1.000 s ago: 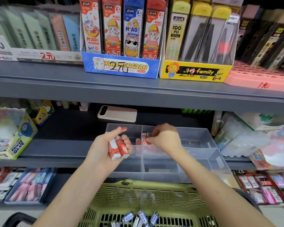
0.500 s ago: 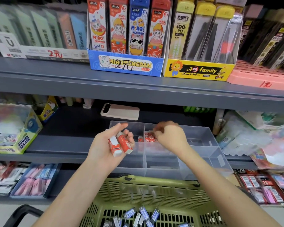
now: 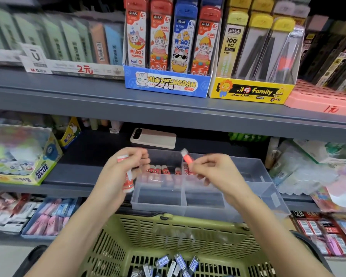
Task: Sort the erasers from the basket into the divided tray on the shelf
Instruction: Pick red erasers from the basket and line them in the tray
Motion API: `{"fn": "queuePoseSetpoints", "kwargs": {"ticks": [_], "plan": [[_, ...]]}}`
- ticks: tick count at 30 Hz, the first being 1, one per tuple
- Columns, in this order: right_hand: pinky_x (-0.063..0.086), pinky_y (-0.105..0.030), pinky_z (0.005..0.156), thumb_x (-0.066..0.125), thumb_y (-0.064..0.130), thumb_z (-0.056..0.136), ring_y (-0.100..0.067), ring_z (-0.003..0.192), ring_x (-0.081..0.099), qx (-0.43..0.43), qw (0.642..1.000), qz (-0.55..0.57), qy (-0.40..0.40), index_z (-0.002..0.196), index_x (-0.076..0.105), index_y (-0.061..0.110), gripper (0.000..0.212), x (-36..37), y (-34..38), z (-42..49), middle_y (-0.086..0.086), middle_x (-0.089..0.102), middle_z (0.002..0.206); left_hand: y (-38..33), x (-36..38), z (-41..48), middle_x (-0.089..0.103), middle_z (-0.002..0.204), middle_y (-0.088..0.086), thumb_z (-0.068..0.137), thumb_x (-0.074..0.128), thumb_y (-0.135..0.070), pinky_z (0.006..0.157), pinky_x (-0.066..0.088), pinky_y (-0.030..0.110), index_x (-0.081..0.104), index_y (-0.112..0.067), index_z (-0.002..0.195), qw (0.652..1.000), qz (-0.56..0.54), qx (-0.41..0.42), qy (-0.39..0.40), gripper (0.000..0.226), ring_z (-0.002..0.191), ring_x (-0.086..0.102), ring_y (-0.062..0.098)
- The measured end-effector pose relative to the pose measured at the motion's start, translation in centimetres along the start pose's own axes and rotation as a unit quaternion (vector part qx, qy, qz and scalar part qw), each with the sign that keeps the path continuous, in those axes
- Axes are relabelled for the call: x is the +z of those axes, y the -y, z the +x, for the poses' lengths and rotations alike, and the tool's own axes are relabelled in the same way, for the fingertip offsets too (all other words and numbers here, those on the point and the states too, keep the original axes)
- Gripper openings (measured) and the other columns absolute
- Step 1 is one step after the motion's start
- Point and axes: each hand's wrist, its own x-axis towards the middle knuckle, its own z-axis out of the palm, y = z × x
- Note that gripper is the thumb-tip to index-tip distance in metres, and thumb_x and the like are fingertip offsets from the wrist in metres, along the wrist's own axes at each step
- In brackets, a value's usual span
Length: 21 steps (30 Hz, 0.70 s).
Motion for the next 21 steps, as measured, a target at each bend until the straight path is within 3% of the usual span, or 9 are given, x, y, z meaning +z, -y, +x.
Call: {"fn": "queuePoseSetpoints", "kwargs": {"ticks": [2,4,6,8,10,11,13,17,21], "plan": [[0.038,-0.022,0.044,0.073,0.015,0.076,-0.011,0.051,0.048,0.011,0.999,-0.031,-0.007,0.077,0.068,0.005,0.011,-0.5,-0.2,1.2,-0.005,0.064,0.063,-0.5,-0.5,1.0,0.065,0.070,0.007,0.091,0.056,-0.011,0.047,0.049,0.021,0.063,-0.005,0.090,0.997,0.078,0.008,0.007,0.009,0.061,0.063,0.016],[0.037,-0.021,0.046,0.075,0.029,0.074,-0.012,0.050,0.048,-0.019,0.993,-0.113,-0.009,0.075,0.069,0.007,0.023,0.1,-0.3,2.2,0.000,0.063,0.059,-0.5,-0.5,1.9,0.057,0.059,0.004,0.091,0.059,-0.011,0.037,0.033,0.018,0.061,-0.009,0.084,0.990,0.138,0.005,0.029,0.009,0.047,0.052,0.012],[0.038,-0.023,0.054,0.071,0.040,0.077,-0.017,0.063,0.055,-0.077,0.957,-0.279,-0.030,0.075,0.071,0.010,0.030,1.4,-0.5,3.1,-0.003,0.066,0.067,-0.2,-0.2,2.9,0.057,0.055,-0.004,0.088,0.065,-0.016,0.039,0.033,0.016,0.064,-0.015,0.078,0.967,0.248,0.033,0.042,0.011,0.045,0.049,0.008],[0.036,-0.024,0.061,0.062,0.044,0.081,-0.023,0.080,0.060,-0.129,0.896,-0.422,-0.053,0.080,0.071,0.012,0.033,2.7,-0.3,4.0,-0.005,0.067,0.080,0.3,0.1,3.8,0.062,0.065,-0.013,0.085,0.068,-0.024,0.056,0.042,0.019,0.067,-0.019,0.075,0.893,0.435,0.103,0.043,0.011,0.061,0.057,0.006],[0.041,-0.025,0.067,0.057,0.043,0.084,-0.026,0.089,0.061,-0.152,0.861,-0.484,-0.039,0.088,0.071,0.014,0.033,3.6,0.0,5.0,-0.005,0.068,0.090,0.3,0.5,4.5,0.066,0.081,-0.015,0.085,0.066,-0.028,0.072,0.042,0.022,0.069,-0.025,0.081,0.825,0.541,0.148,0.067,0.005,0.080,0.059,0.007],[0.042,-0.026,0.069,0.055,0.043,0.084,-0.026,0.091,0.061,-0.157,0.850,-0.503,-0.024,0.092,0.071,0.015,0.033,3.9,0.2,5.4,-0.004,0.069,0.094,0.3,0.5,4.8,0.068,0.086,-0.015,0.084,0.067,-0.028,0.077,0.044,0.023,0.070,-0.027,0.083,0.827,0.537,0.144,0.084,0.004,0.085,0.060,0.007],[0.041,-0.025,0.068,0.055,0.041,0.083,-0.028,0.092,0.061,-0.157,0.835,-0.528,0.000,0.094,0.071,0.016,0.032,4.2,0.4,6.1,-0.005,0.069,0.097,0.3,0.0,5.4,0.070,0.088,-0.012,0.081,0.071,-0.025,0.083,0.048,0.027,0.070,-0.027,0.080,0.871,0.467,0.114,0.100,0.002,0.090,0.062,0.010],[0.040,-0.024,0.076,0.052,0.039,0.085,-0.026,0.104,0.055,-0.214,0.766,-0.606,0.005,0.096,0.068,0.015,0.030,4.6,0.4,6.8,-0.006,0.068,0.101,0.8,-1.2,5.5,0.071,0.085,-0.006,0.080,0.071,-0.013,0.084,0.050,0.030,0.071,-0.025,0.077,0.939,0.330,0.090,0.044,0.013,0.091,0.063,0.016],[0.033,-0.024,0.069,0.047,0.045,0.089,-0.021,0.109,0.044,-0.273,0.714,-0.644,0.034,0.098,0.068,0.016,0.038,4.7,0.5,6.9,-0.001,0.065,0.098,1.4,-2.5,4.6,0.067,0.066,-0.016,0.083,0.066,-0.006,0.060,0.042,0.009,0.069,-0.023,0.078,0.968,0.231,0.103,-0.006,0.018,0.065,0.058,-0.005]]}}
